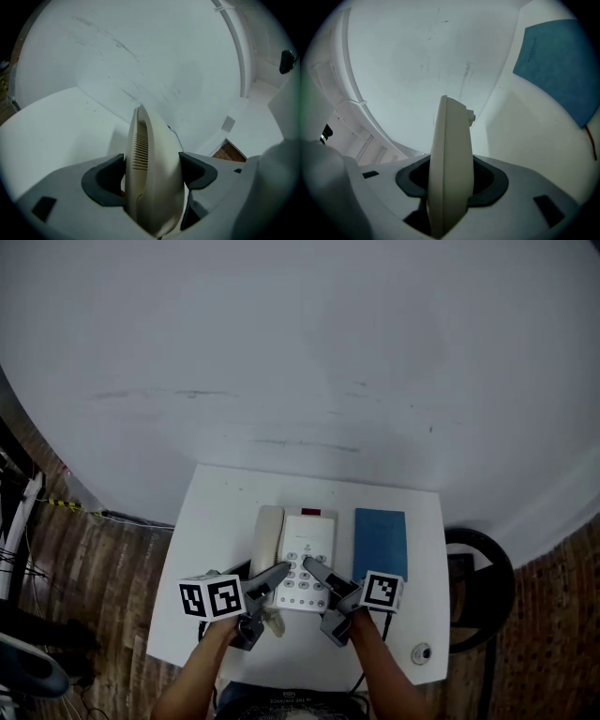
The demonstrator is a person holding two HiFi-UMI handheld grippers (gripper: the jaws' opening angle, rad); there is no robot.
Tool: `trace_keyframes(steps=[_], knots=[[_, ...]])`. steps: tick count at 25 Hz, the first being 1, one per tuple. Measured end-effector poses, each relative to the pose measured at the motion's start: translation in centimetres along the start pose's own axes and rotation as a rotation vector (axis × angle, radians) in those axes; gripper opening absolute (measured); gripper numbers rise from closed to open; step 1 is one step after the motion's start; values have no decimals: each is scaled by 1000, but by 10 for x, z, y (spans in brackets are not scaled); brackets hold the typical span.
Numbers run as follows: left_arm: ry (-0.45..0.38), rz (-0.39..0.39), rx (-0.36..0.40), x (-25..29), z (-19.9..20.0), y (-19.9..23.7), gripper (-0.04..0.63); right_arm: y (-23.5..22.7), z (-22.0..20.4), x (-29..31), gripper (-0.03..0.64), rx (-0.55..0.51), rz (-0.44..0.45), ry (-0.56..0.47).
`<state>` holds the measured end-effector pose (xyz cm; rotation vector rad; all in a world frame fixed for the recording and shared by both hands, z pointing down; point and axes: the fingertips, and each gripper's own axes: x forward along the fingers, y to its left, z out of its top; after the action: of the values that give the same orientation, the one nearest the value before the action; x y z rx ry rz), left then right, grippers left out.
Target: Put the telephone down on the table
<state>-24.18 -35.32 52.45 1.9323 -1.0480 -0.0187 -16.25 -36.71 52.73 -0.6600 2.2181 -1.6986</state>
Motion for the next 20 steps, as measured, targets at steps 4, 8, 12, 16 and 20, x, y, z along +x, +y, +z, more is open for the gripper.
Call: trace_keyframes(steps=[4,8,12,16,20], knots=[[52,-17,-20,14,-4,26,371,-24,-2,12,193,0,-34,-18],[88,-19,-36,25,-6,47,371,-45,-4,23,193,23,-64,-32],[110,-21,-57,34,-11,62,371,-62,-7,27,193,79,-112,-38],[131,-6,-70,43,-17,73,371,-80,-6,29,193,109,-142,-30],[126,-9,-84,49,-18,77,371,-87,-4,30,193,117,-150,-23]])
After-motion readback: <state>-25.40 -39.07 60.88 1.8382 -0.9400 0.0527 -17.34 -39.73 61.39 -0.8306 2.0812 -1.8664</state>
